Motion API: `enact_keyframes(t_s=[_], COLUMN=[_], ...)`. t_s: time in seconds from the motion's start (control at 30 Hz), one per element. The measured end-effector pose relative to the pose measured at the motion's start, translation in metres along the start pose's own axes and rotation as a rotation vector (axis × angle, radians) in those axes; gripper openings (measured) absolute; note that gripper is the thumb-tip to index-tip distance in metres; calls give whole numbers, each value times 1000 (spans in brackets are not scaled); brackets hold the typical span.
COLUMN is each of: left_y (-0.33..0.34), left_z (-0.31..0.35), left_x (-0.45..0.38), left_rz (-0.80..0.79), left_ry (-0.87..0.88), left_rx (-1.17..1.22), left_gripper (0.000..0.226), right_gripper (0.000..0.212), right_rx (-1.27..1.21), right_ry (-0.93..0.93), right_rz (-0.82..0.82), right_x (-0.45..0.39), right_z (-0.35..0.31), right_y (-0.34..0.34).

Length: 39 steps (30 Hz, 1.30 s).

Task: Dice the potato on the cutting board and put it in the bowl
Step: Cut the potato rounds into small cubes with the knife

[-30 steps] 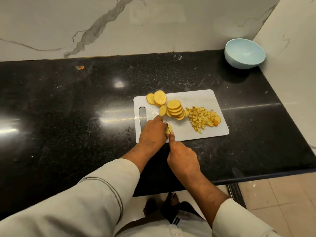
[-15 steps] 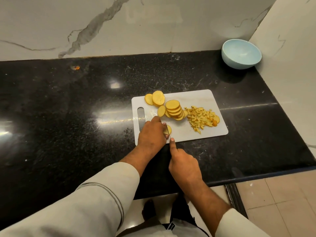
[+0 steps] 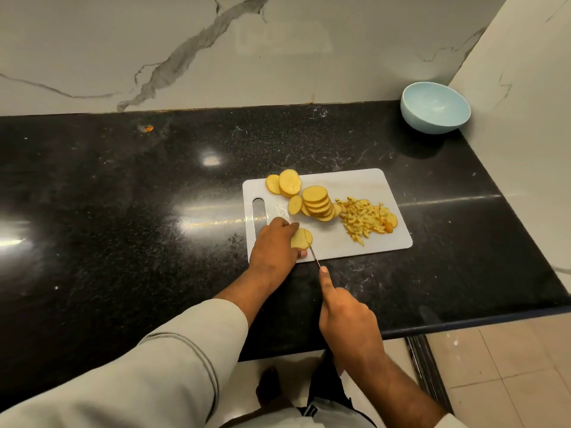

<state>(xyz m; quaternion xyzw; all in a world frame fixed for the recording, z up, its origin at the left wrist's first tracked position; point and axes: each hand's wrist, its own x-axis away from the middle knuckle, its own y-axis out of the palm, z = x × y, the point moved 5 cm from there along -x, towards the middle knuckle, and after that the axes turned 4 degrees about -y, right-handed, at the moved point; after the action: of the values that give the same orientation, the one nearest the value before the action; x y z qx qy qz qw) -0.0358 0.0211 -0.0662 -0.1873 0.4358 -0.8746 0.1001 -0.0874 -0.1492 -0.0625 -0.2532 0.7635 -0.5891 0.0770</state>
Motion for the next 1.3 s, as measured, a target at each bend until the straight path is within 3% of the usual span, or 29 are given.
enact_keyframes(t_s=[0.17, 0.57, 0.77, 1.0, 1.17, 1.3], left_y=[-1, -8, -5, -4, -3, -8], left_z=[-6, 11, 9, 1, -8, -8], left_x=[-2, 0, 0, 0, -2, -2], left_rz=[7, -2, 28, 22, 16, 25], left_ry=[-45, 50, 42, -22, -97, -134], left_rx=[66, -171, -178, -8, 80, 72], left_gripper=[53, 18, 22, 24, 22, 12], right_gripper=[61, 64, 67, 62, 61, 63], right_rx=[10, -36, -20, 26, 9, -5], right_ry=[-21, -12, 3, 3, -2, -6], right_rz=[63, -36, -76, -83, 24, -3], right_x=[-27, -64, -34, 9, -5, -35], right_z=[-12, -30, -25, -11, -21, -34], right_y=[-9, 8, 13, 13, -2, -2])
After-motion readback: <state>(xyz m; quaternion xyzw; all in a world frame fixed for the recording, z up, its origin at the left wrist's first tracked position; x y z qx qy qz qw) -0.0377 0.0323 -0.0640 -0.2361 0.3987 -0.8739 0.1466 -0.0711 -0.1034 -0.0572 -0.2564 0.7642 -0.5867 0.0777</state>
